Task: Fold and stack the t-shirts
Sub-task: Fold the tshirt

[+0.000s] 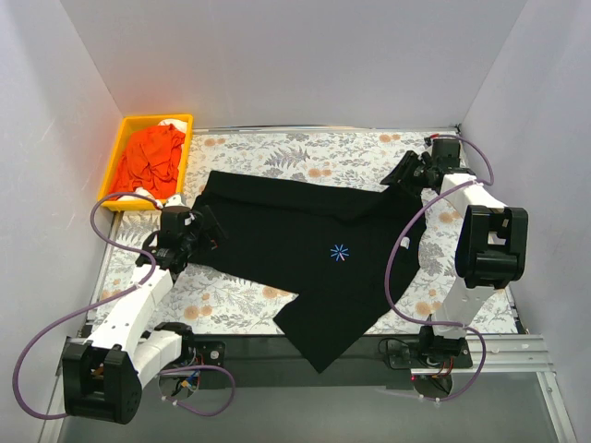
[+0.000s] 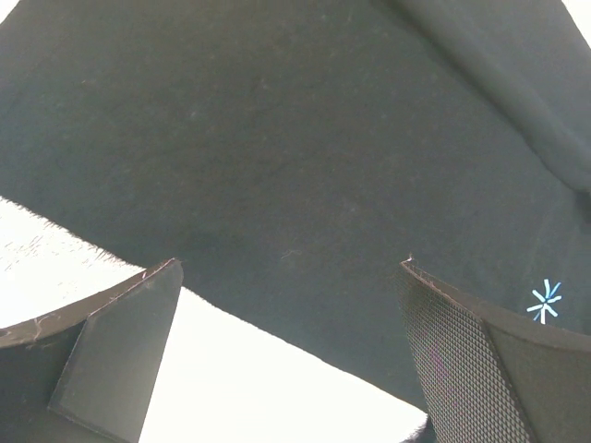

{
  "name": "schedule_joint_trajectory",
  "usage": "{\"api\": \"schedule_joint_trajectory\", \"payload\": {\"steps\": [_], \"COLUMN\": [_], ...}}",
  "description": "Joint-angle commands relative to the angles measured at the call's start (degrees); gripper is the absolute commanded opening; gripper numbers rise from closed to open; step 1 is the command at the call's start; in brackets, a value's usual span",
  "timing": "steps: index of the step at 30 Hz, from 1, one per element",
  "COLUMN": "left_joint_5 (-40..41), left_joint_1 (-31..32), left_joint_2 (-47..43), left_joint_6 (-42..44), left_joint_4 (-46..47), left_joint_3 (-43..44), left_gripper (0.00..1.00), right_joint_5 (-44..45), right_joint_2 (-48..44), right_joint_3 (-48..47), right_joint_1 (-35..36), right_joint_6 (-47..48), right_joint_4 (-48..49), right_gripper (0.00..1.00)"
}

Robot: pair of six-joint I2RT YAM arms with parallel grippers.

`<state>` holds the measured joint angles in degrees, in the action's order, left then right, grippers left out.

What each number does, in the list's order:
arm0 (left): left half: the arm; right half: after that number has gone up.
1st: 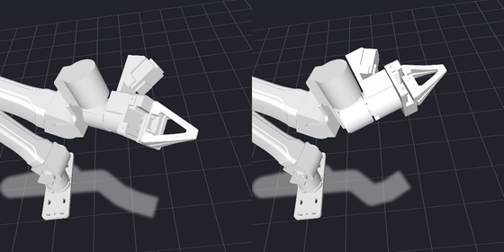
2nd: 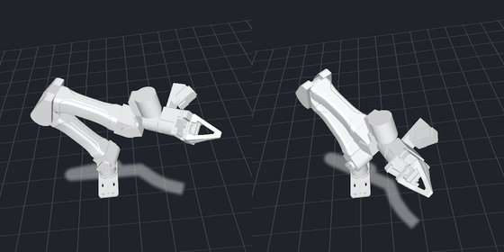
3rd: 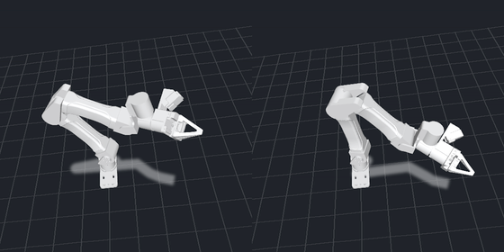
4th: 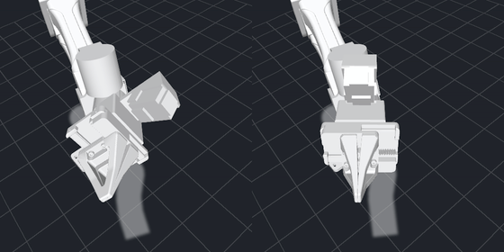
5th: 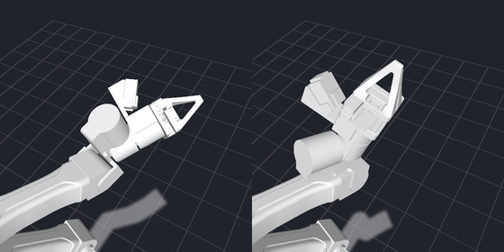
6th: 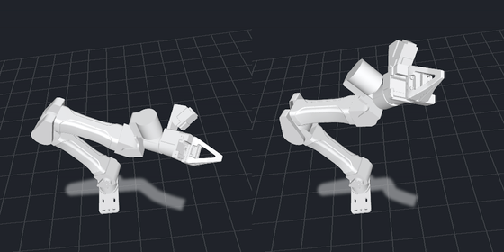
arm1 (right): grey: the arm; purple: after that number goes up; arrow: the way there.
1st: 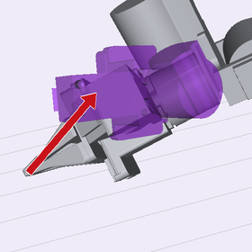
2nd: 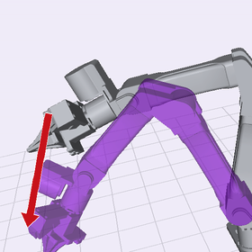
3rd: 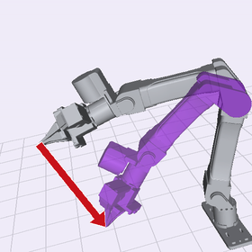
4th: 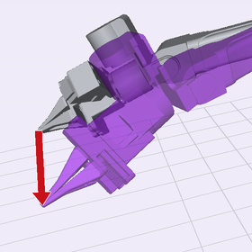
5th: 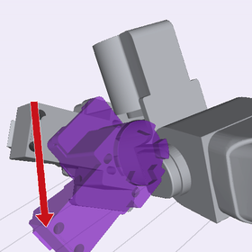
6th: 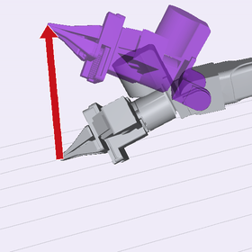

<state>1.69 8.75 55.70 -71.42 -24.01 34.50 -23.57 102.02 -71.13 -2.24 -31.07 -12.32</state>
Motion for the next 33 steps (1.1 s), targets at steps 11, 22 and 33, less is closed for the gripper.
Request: {"api": "schedule_joint_trajectory", "payload": {"steps": [11, 22, 33], "left_joint_5": [-3.8, -4.6, -3.7], "left_joint_1": [0.1, 0.2, 0.2], "left_joint_2": [5.2, 6.0, 3.5], "left_joint_6": [-0.6, 0.0, 0.4], "left_joint_4": [1.1, 1.8, 0.6], "left_joint_3": [4.5, 4.2, 2.9], "left_gripper": [0.92, 0.92, 0.92], "right_joint_5": [9.3, 4.8, 20.7], "right_joint_2": [-13.1, -11.2, -5.0], "right_joint_3": [5.5, 13.6, 10.3], "right_joint_1": [3.7, 10.2, 22.6], "right_joint_6": [14.0, 9.4, 23.4], "right_joint_4": [-2.1, 8.3, 7.9], "right_gripper": [0.52, 0.43, 0.45]}}
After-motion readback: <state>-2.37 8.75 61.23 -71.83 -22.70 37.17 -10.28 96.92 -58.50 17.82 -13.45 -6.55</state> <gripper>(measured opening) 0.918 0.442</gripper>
